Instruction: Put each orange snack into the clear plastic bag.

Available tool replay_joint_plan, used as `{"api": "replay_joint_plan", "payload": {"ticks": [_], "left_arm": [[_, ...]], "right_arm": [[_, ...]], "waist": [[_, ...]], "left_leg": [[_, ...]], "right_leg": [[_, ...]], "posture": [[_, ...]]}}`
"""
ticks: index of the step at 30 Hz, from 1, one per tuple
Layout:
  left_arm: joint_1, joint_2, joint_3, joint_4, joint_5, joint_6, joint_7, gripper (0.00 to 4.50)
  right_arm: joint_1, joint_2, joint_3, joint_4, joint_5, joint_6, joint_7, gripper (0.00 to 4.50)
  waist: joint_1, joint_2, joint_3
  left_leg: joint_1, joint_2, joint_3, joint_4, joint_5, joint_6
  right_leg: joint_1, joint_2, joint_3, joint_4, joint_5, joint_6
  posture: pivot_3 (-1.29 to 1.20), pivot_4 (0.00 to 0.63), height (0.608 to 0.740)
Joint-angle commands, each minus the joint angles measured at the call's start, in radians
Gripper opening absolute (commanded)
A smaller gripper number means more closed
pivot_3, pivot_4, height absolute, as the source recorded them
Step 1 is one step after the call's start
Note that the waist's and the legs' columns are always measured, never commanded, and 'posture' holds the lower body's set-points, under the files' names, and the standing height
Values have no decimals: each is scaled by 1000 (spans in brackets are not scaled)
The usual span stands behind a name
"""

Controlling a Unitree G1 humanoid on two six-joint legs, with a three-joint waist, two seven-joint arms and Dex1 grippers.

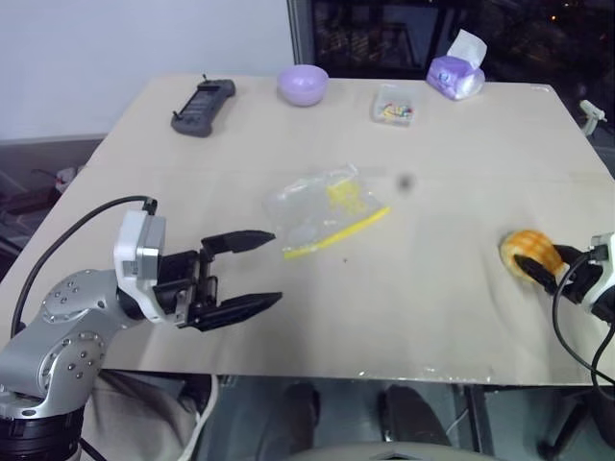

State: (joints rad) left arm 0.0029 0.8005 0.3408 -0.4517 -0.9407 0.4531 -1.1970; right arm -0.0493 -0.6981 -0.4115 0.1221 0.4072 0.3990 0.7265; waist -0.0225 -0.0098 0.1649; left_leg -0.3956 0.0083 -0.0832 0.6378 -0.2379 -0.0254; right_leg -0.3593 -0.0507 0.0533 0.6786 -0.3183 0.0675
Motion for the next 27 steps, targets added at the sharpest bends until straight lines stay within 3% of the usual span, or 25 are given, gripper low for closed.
{"api": "replay_joint_plan", "payload": {"ticks": [1, 11, 18, 27], "left_arm": [[-9, 4, -8, -11, 5, 0, -4, 4500], [-14, -18, -13, 12, 57, -27, 39, 4500], [-13, -28, -13, 18, 71, -37, 50, 4500], [-17, -35, -16, 17, 78, -38, 55, 4500]], "right_arm": [[17, 0, 15, -4, 3, 37, 2, 4393], [31, -3, 20, -64, 29, 43, 40, 4393], [27, 40, 122, -183, 67, 125, 56, 4393], [-138, 133, 175, -130, 2, 5, -17, 4393]], "waist": [[0, 0, 0], [-1, 0, 0], [-17, 0, 0], [-18, 0, 1]], "left_leg": [[0, 0, 0, 0, 0, 0], [0, 0, 0, 0, 0, 0], [0, 0, 0, 0, 0, 0], [1, 2, 1, 0, 0, 0]], "right_leg": [[0, 0, 0, 0, 0, 0], [0, 0, 0, 0, 0, 0], [0, 0, 0, 0, 0, 0], [-1, 2, 1, 1, 1, -1]], "posture": [[0, 150, 740], [0, 150, 740], [0, 150, 740], [0, 150, 740]]}}
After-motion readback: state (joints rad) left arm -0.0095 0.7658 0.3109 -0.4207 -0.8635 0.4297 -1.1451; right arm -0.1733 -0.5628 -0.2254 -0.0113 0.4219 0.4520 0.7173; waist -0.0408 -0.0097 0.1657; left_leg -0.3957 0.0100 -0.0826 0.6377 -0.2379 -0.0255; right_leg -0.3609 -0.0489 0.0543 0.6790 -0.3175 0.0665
